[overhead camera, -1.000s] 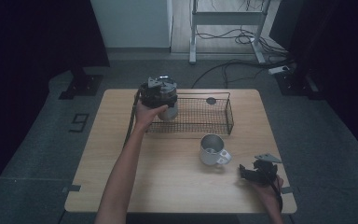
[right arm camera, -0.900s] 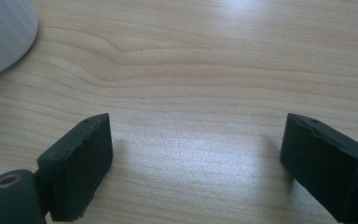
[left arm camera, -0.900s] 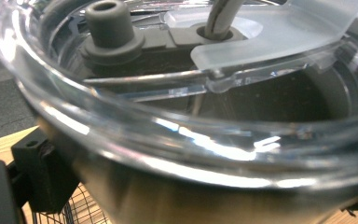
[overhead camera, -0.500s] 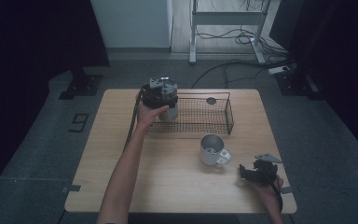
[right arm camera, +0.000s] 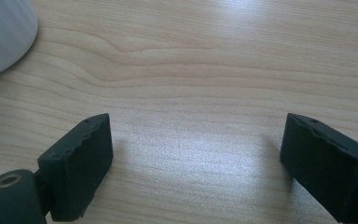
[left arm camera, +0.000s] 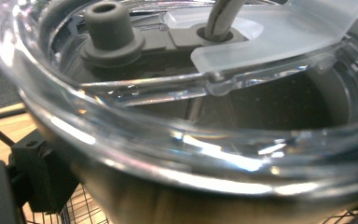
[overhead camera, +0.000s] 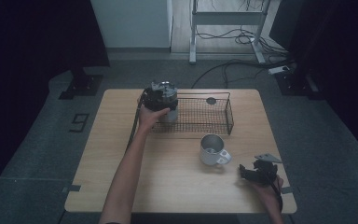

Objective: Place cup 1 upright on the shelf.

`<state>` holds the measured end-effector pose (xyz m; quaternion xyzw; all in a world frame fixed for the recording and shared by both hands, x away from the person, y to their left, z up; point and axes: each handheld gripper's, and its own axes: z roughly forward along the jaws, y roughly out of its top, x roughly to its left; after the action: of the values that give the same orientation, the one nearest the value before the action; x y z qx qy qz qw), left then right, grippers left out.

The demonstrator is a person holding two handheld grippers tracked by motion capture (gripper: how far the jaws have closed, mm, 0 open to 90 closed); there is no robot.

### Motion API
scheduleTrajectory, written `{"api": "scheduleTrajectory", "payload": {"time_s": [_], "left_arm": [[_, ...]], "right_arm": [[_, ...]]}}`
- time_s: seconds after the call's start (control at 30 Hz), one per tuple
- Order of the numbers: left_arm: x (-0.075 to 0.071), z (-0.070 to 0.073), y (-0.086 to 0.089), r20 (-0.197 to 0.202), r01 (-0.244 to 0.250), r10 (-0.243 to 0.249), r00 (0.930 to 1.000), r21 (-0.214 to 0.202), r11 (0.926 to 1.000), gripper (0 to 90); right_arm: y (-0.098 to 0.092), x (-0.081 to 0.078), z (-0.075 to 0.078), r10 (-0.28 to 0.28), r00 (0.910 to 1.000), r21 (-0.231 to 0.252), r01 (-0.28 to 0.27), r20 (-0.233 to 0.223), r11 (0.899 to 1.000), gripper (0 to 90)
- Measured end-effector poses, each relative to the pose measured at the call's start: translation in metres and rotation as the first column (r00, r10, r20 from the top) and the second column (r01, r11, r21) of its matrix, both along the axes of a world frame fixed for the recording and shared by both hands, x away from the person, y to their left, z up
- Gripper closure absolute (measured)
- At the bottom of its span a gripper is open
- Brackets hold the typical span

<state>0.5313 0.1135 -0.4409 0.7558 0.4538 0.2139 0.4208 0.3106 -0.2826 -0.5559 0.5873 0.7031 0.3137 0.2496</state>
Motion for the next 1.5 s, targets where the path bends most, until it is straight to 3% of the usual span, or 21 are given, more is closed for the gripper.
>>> {"api": "scheduleTrajectory", "payload": {"time_s": [0.53,0.77,0.97,1.13,1.5], "left_arm": [[0.003,-0.017,-0.006,-0.028,-0.017,0.018,0.9995,0.020,0.9996,4.2],[0.002,-0.023,-0.009,-0.030,-0.013,0.014,0.9995,0.056,0.9983,4.1],[-0.001,-0.025,-0.007,-0.032,0.002,0.000,0.9995,0.052,0.9986,3.7],[-0.004,-0.026,-0.004,-0.032,-0.015,0.016,0.9994,0.034,0.9993,3.3],[-0.009,-0.021,-0.005,-0.002,-0.026,0.026,0.9997,0.039,0.9989,2.7]], "right_arm": [[0.000,0.000,0.000,0.000,1.0000,-0.001,0.000,0.000,1.000,9.1],[0.000,0.000,0.000,0.000,1.0000,0.000,0.000,0.000,1.000,9.1],[0.000,0.000,0.000,-0.001,1.0000,-0.001,0.001,0.000,1.000,9.1],[0.000,0.000,0.000,-0.001,1.0000,-0.001,0.001,0.000,1.000,9.2],[0.000,0.000,0.000,-0.001,1.0000,-0.001,0.001,0.000,1.000,9.2]]}}
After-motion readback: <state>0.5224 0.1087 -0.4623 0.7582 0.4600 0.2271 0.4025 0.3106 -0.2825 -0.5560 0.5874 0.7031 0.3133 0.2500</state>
